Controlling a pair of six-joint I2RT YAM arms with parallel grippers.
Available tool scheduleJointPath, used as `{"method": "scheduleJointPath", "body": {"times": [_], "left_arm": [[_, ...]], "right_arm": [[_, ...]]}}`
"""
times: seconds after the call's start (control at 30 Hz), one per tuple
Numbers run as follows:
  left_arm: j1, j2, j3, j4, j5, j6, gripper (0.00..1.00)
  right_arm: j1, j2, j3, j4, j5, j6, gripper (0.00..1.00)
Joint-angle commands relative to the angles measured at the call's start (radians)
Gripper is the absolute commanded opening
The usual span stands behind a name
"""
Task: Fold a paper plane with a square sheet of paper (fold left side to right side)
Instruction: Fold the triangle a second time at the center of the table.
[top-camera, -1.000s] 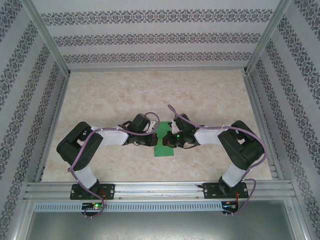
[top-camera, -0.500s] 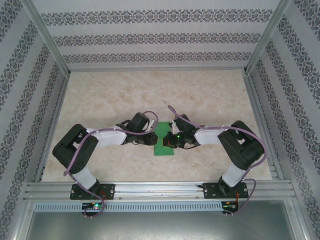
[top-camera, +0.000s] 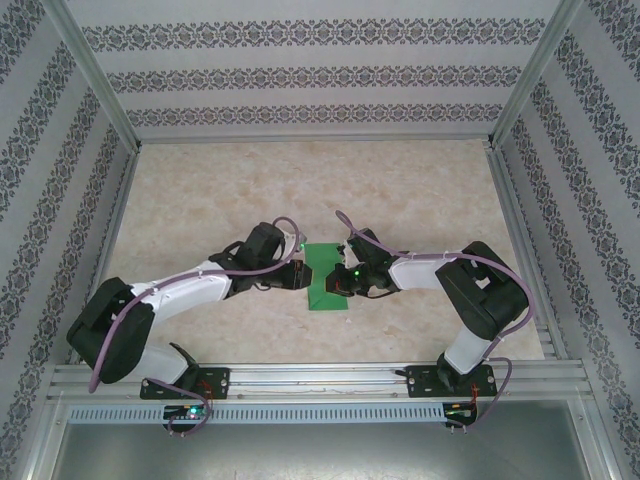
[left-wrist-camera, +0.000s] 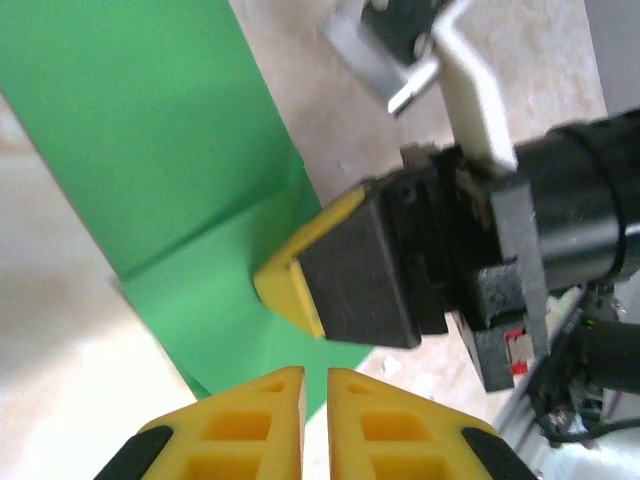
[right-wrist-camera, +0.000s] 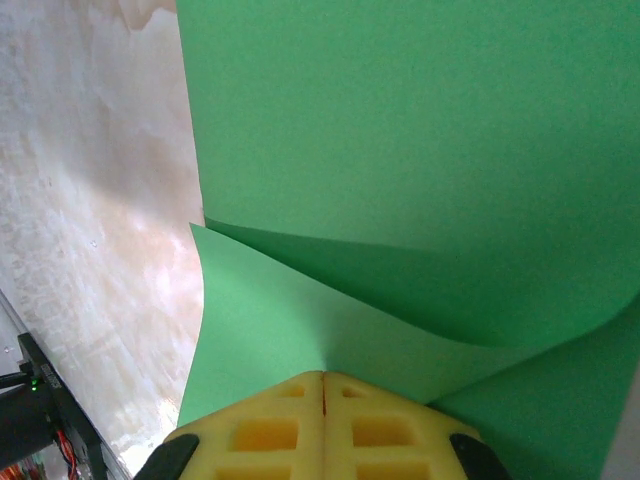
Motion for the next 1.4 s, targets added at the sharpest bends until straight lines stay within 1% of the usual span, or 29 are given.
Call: {"method": "scheduleJointPath", "body": {"times": [0.0, 0.1, 0.27, 0.5, 1.37], "left_arm": [[-0.026, 0.017, -0.038, 0.120, 0.107, -0.121, 0.13], [-0.039, 0.061, -0.046, 0.181, 0.135, -0.155, 0.12], [-0.054, 0.134, -0.041, 0.222, 0.152, -0.165, 0.12], [-0.056, 0.191, -0.051, 0.230, 0.127, -0.160, 0.11], [-0.059, 0.263, -0.088, 0.216, 0.097, -0.143, 0.09]], "right_arm": [[0.013, 0.011, -0.027, -0.053, 0.035, -0.024, 0.00], [0.014, 0.011, -0.028, -0.053, 0.036, -0.023, 0.00], [0.015, 0.013, -0.028, -0.053, 0.035, -0.023, 0.00], [0.015, 0.018, -0.030, -0.053, 0.031, -0.027, 0.00], [0.015, 0.025, -0.019, -0.064, 0.022, -0.033, 0.00]]}}
